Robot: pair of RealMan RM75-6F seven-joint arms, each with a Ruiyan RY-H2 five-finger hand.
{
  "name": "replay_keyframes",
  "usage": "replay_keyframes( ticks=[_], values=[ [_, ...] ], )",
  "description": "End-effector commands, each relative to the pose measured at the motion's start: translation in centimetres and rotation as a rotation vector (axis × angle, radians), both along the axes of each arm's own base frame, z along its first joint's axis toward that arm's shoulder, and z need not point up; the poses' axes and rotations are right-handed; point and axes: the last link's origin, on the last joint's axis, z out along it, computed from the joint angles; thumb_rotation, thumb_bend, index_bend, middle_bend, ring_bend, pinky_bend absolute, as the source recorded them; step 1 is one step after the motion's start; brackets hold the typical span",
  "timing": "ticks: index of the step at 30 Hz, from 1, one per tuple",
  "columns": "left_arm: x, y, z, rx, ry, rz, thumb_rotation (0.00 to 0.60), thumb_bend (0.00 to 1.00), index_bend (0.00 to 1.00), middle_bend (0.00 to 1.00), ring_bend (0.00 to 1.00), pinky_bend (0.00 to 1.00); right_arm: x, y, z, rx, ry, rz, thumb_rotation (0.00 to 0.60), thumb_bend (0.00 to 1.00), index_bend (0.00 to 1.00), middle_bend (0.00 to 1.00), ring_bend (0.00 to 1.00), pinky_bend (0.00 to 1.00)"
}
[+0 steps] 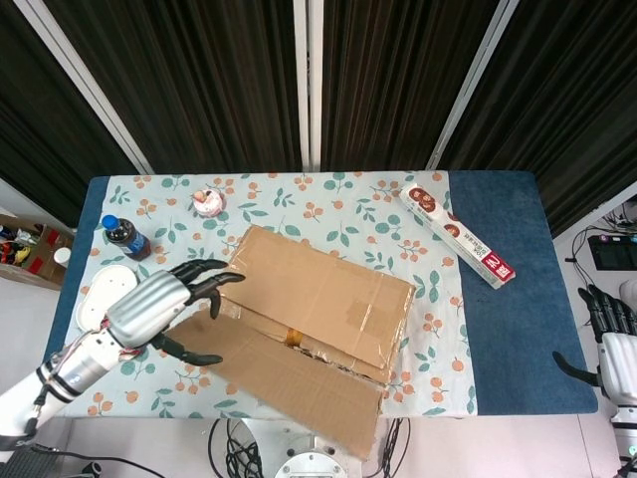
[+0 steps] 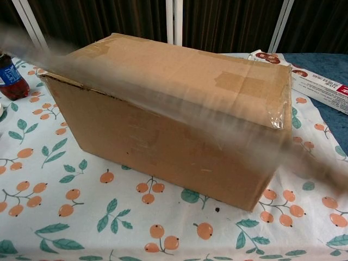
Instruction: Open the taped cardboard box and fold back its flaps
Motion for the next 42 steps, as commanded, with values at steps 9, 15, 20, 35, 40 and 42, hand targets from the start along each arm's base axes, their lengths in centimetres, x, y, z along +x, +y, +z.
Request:
replay_keyframes(
  ticks=[9, 15, 20, 35, 40, 42],
  values=[
    [-7.6, -0.3, 2.5, 0.206, 0.054, 0.152, 0.325, 0.00, 0.09, 0.13, 0.11, 0.17, 1.8, -1.1, 0.5, -0.001, 0.015, 0.058, 0.600, 0.10, 0.00, 0.00, 0.00, 0.00],
    [-12.7, -1.5, 1.6, 0.331, 0.125, 0.274, 0.492, 0.00, 0.04, 0.12, 0.09, 0.17, 7.3, -4.3, 2.3, 0.005, 0.061, 0.225, 0.600, 0.11, 0.00, 0.00, 0.00, 0.00],
    [-16.0, -2.6, 1.5, 0.409, 0.133, 0.378, 0.510, 0.00, 0.02, 0.10, 0.08, 0.17, 12.9, -7.0, 2.6, 0.080, 0.043, 0.356, 0.600, 0.11, 0.00, 0.00, 0.00, 0.00],
    [-21.1, -5.4, 0.8, 0.452, 0.120, 0.504, 0.511, 0.00, 0.02, 0.10, 0.08, 0.17, 26.0, -9.7, -3.6, 0.373, -0.007, 0.598, 0.600, 0.07, 0.00, 0.00, 0.00, 0.00],
    [-21.2, -5.3, 0.8, 0.459, 0.108, 0.496, 0.509, 0.00, 0.02, 0.10, 0.08, 0.17, 27.7, -9.6, -6.3, 0.472, -0.007, 0.585, 0.600, 0.06, 0.00, 0.00, 0.00, 0.00],
    [-21.2, -5.3, 0.8, 0.457, 0.109, 0.493, 0.510, 0.00, 0.02, 0.10, 0.08, 0.17, 28.3, -9.7, -7.4, 0.505, -0.007, 0.572, 0.600, 0.06, 0.00, 0.00, 0.00, 0.00]
  ],
)
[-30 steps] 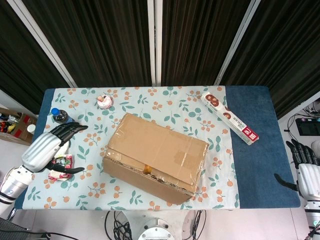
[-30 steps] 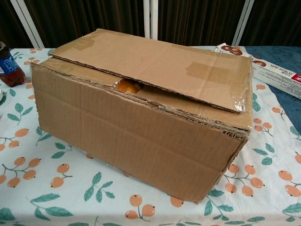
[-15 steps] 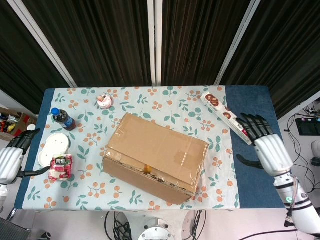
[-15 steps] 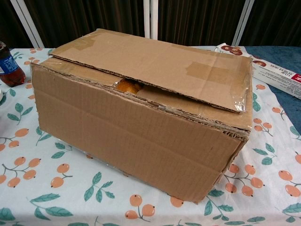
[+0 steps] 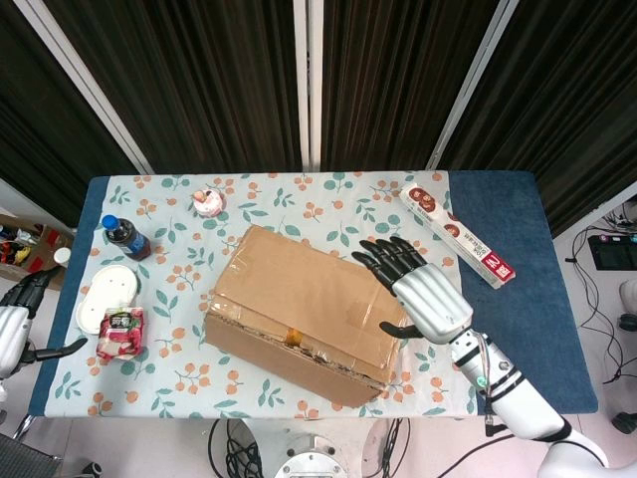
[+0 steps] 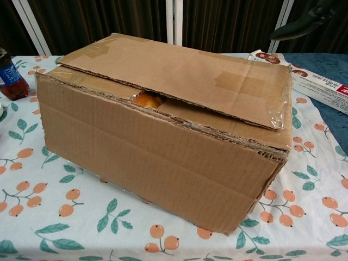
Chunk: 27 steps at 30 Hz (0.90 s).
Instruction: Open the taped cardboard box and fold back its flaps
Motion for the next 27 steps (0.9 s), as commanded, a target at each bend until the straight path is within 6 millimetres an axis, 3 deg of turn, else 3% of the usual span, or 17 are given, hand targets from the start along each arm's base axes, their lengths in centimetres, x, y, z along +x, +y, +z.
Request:
replay_keyframes(
  ticks=[1, 11, 27],
  values=[
    [0.0, 0.0, -0.1, -0.003, 0.003, -0.001, 0.510, 0.00, 0.02, 0.10, 0.08, 0.17, 2.0, 0.3, -2.9, 0.098, 0.016, -0.004, 0.600, 0.06, 0.00, 0.00, 0.00, 0.00],
    [-0.6, -0.1, -0.2, -0.011, 0.003, 0.011, 0.512, 0.00, 0.02, 0.10, 0.08, 0.17, 3.9, 0.8, -6.5, 0.193, 0.002, -0.049, 0.600, 0.05, 0.00, 0.00, 0.00, 0.00],
    [-1.3, -0.4, -0.2, -0.014, -0.001, 0.023, 0.512, 0.00, 0.02, 0.10, 0.08, 0.17, 4.4, 1.0, -9.4, 0.175, 0.036, -0.076, 0.600, 0.05, 0.00, 0.00, 0.00, 0.00]
  ],
)
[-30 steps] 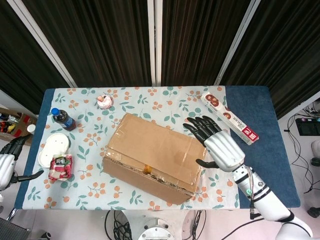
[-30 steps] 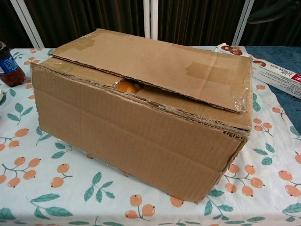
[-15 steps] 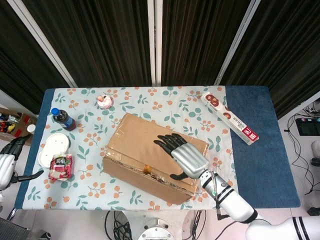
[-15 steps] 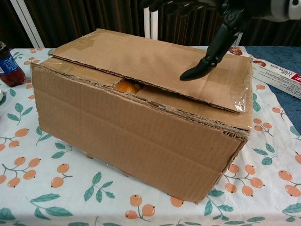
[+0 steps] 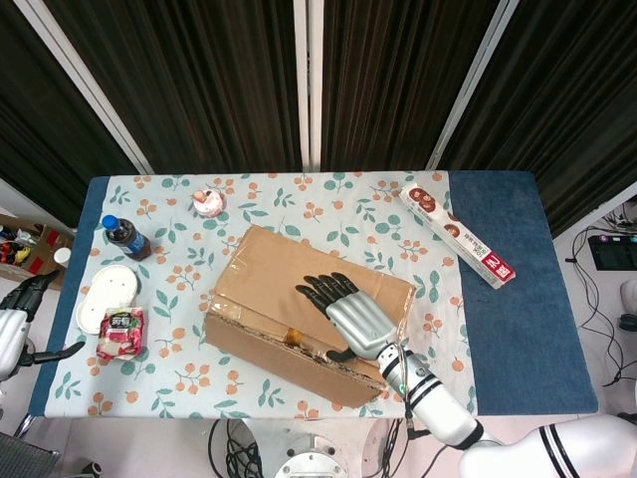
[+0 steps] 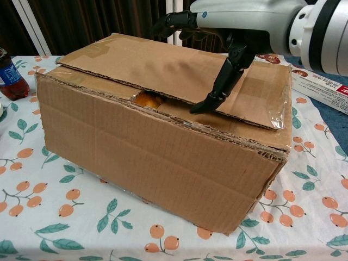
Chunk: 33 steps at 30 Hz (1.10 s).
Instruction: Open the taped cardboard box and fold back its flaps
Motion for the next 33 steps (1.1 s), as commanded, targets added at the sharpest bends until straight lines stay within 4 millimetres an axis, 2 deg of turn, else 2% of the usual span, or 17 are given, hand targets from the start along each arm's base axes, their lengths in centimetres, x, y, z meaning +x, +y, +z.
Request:
replay_keyframes(
  ticks=[1, 11, 19, 27, 33],
  values=[
    [-0.2, -0.1, 0.0, 0.001, -0.002, 0.003, 0.512, 0.00, 0.02, 0.10, 0.08, 0.17, 0.1, 0.0, -0.4, -0.002, 0.004, 0.002, 0.600, 0.05, 0.00, 0.00, 0.00, 0.00],
    [-0.8, -0.3, 0.0, -0.004, -0.012, 0.009, 0.511, 0.00, 0.02, 0.10, 0.08, 0.17, -0.2, 0.2, -1.6, -0.038, 0.074, 0.010, 0.600, 0.08, 0.00, 0.00, 0.00, 0.00],
    [-1.0, -0.5, 0.0, -0.005, -0.022, 0.012, 0.512, 0.00, 0.02, 0.10, 0.08, 0.17, -0.4, 0.1, -1.6, -0.068, 0.084, 0.002, 0.600, 0.09, 0.00, 0.00, 0.00, 0.00],
    [-0.7, -0.5, 0.1, -0.007, -0.032, 0.004, 0.514, 0.00, 0.03, 0.10, 0.08, 0.17, -0.4, -0.5, 0.4, -0.127, 0.053, -0.009, 0.600, 0.15, 0.00, 0.00, 0.00, 0.00],
    [-0.3, -0.3, 0.0, -0.008, -0.033, -0.005, 0.512, 0.00, 0.02, 0.10, 0.08, 0.17, -0.8, -1.4, 2.5, -0.190, 0.022, -0.039, 0.600, 0.15, 0.00, 0.00, 0.00, 0.00]
  ],
)
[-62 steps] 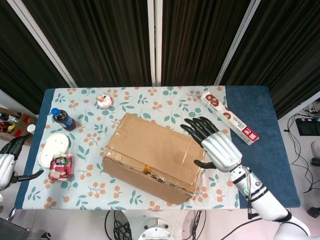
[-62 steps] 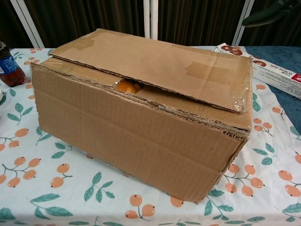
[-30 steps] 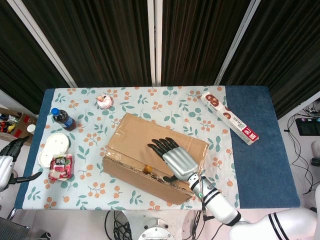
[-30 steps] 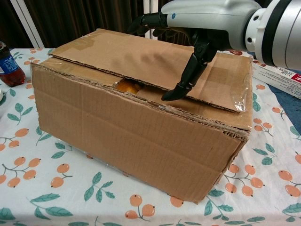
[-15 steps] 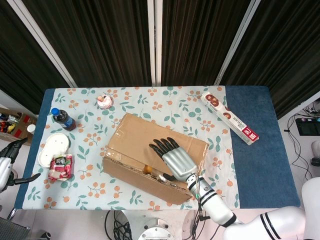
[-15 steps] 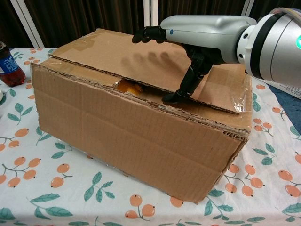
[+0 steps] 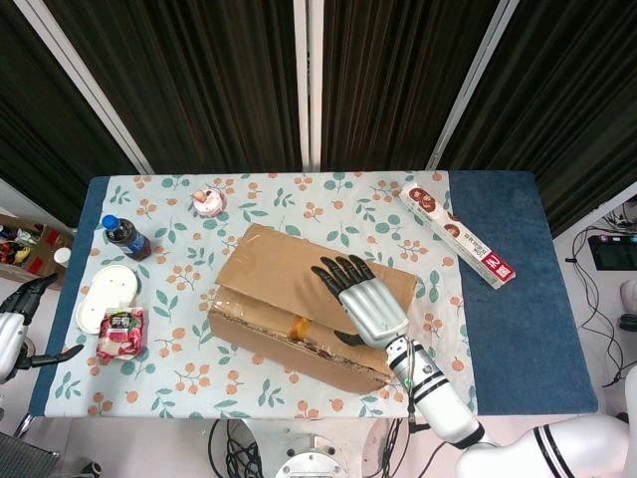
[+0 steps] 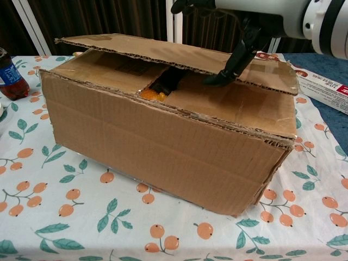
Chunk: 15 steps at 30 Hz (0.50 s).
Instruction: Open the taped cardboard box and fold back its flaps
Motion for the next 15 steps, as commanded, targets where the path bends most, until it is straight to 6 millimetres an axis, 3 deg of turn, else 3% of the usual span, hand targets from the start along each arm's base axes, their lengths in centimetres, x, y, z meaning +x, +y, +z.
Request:
replay_keyframes(
  ticks=[1, 7, 15],
  values=[
    [0.2, 0.1, 0.0, 0.001, 0.003, -0.005, 0.512, 0.00, 0.02, 0.10, 0.08, 0.17, -0.2, -0.6, 1.3, -0.040, -0.024, -0.015, 0.600, 0.15, 0.00, 0.00, 0.00, 0.00],
    [0.5, 0.3, 0.3, 0.005, 0.009, -0.010, 0.514, 0.00, 0.02, 0.10, 0.08, 0.17, -0.7, -2.4, 4.2, -0.137, -0.055, -0.027, 0.600, 0.15, 0.00, 0.00, 0.00, 0.00],
    [0.8, 0.6, 0.5, 0.004, 0.019, -0.009, 0.511, 0.00, 0.03, 0.10, 0.08, 0.17, -1.9, -6.6, 7.0, -0.249, 0.016, -0.037, 0.600, 0.15, 0.00, 0.00, 0.00, 0.00]
  ],
)
